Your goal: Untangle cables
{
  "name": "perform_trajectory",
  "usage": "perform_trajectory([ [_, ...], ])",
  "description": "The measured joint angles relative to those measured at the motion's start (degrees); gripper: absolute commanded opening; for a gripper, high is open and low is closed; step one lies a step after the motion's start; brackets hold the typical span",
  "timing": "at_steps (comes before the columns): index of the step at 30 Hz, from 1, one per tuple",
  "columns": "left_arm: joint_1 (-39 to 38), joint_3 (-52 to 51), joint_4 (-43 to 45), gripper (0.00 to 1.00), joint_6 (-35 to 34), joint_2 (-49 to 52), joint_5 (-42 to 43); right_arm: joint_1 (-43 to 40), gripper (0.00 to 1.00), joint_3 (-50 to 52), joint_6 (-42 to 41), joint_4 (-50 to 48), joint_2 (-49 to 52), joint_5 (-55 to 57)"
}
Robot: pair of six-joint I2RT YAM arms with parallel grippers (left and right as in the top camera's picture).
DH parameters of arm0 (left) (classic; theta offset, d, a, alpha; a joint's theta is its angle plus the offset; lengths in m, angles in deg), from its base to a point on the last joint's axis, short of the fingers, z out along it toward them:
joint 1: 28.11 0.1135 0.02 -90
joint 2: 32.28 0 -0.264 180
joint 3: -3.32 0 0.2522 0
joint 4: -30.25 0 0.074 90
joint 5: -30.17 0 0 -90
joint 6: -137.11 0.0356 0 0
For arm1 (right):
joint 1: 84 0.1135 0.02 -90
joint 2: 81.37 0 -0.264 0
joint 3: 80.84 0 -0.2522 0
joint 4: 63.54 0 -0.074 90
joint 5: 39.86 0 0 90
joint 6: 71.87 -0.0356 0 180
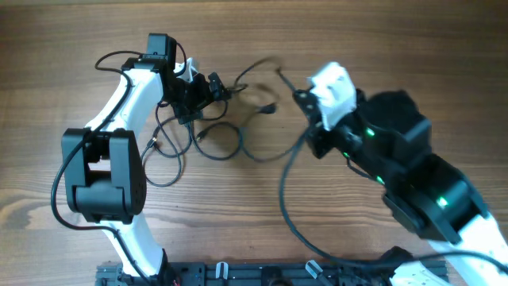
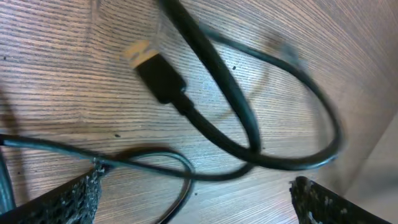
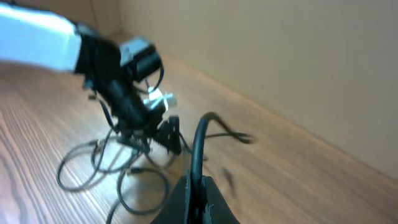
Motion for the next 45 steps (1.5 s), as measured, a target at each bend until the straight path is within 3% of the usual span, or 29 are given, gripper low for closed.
perform_trajectory([
  [7,0.0,0.0,0.0,1.0,0.0,0.0,-2.0,0.0,0.04,0.0,-1.5,-3.9,-3.0,6.1],
  [19,0.0,0.0,0.0,1.0,0.0,0.0,-4.1,0.0,0.04,0.1,-4.4,-6.9,-1.4,43.3],
  [23,0.0,0.0,0.0,1.0,0.0,0.0,-4.4,-2.7,0.04,0.2,3.5,-19.8,2.6,57.5],
  [27,0.0,0.0,0.0,1.0,0.0,0.0,-4.5,-9.2,0.04,0.2,14.8,-29.2,6.1,64.6],
  [31,0.0,0.0,0.0,1.0,0.0,0.0,-4.5,-18.0,0.04,0.2,20.9,-30.9,10.4,67.0],
  [37,0.0,0.0,0.0,1.0,0.0,0.0,-4.5,-31.4,0.04,0.2,22.6,-30.3,20.7,67.6],
  [45,0.0,0.0,0.0,1.0,0.0,0.0,-4.5,-37.8,0.04,0.2,13.1,-18.4,31.6,61.4],
])
